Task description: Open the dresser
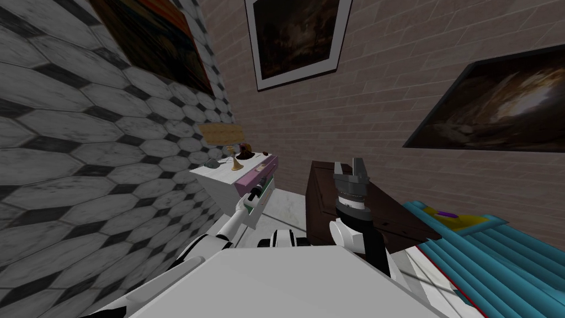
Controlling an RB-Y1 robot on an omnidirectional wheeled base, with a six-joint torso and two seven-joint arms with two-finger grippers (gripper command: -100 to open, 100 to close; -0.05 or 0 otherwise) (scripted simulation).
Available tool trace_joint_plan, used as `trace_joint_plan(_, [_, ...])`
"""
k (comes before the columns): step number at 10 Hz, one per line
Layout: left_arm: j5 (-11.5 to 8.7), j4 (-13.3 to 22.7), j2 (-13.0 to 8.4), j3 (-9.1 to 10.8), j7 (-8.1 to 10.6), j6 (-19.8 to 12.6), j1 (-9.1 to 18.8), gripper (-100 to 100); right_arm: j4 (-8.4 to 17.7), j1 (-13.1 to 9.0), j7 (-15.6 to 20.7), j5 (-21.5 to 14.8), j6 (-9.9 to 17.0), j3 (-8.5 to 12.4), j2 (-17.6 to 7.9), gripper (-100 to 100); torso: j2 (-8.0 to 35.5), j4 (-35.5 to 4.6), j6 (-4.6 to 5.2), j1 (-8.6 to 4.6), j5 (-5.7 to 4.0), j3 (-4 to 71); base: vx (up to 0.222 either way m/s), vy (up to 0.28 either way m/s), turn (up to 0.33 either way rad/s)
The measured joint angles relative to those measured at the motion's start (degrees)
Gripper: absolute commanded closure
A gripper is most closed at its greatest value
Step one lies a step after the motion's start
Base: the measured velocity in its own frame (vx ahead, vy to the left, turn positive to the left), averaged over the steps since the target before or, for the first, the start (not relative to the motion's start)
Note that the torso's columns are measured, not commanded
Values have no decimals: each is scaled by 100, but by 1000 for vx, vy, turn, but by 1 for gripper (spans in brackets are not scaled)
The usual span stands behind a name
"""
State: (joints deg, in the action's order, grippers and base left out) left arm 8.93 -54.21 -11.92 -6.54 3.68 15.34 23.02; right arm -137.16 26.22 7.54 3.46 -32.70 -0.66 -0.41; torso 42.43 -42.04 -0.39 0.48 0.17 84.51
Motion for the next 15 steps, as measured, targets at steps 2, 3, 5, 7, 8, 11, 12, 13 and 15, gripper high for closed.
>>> trace_joint_plan(2, [-4, -14, -26, -2, 14, -2, -10, 100, 0, 0, 0, 0, 0, 0, 0, 0, -1, 4, 7, -24, -5, 1, 1, 1, -3])
trace_joint_plan(3, [-1, -93, -22, -8, 13, -29, -48, 100, 0, 0, 0, 0, 0, 0, 0, 0, 7, 5, 2, -28, -6, -3, -6, -6, 20])
trace_joint_plan(5, [-8, -17, -35, -8, 25, 2, -6, 100, 0, 0, 0, 0, 0, 0, 0, 0, 4, 3, 1, -20, -5, -2, 2, 2, -8])
trace_joint_plan(7, [-8, -48, -37, -15, 29, -17, -19, 100, 0, 0, 0, 0, 0, 0, 0, 0, 6, 2, 0, -21, -5, -3, -18, -20, 61])
trace_joint_plan(8, [2, -80, -17, -38, 26, -28, 12, 100, 0, 0, 0, 0, 0, 0, 1, 0, 26, -8, -5, -31, -10, -14, -26, -28, 87])
trace_joint_plan(11, [17, -92, 31, -64, 6, -46, 53, 100, 0, 0, 0, 0, 0, 0, 0, 0, 41, -20, -7, -18, -10, -24, -5, -3, 0])
trace_joint_plan(12, [13, -96, 16, -76, 18, -56, 50, 100, 0, 0, 0, 0, 0, 0, 0, 0, 35, -23, -7, -17, -11, -22, -8, -1, -26])
trace_joint_plan(13, [16, -107, 18, -72, 17, -67, 48, 100, 0, 0, 0, 0, 0, 0, 0, 0, 37, -22, -2, -24, -12, -22, 0, 1, -10])
trace_joint_plan(15, [18, -102, 27, -62, 6, -48, 41, 100, 0, 0, 0, 0, 0, 0, 0, 0, 37, -18, -2, -28, -11, -22, -9, -6, -11])
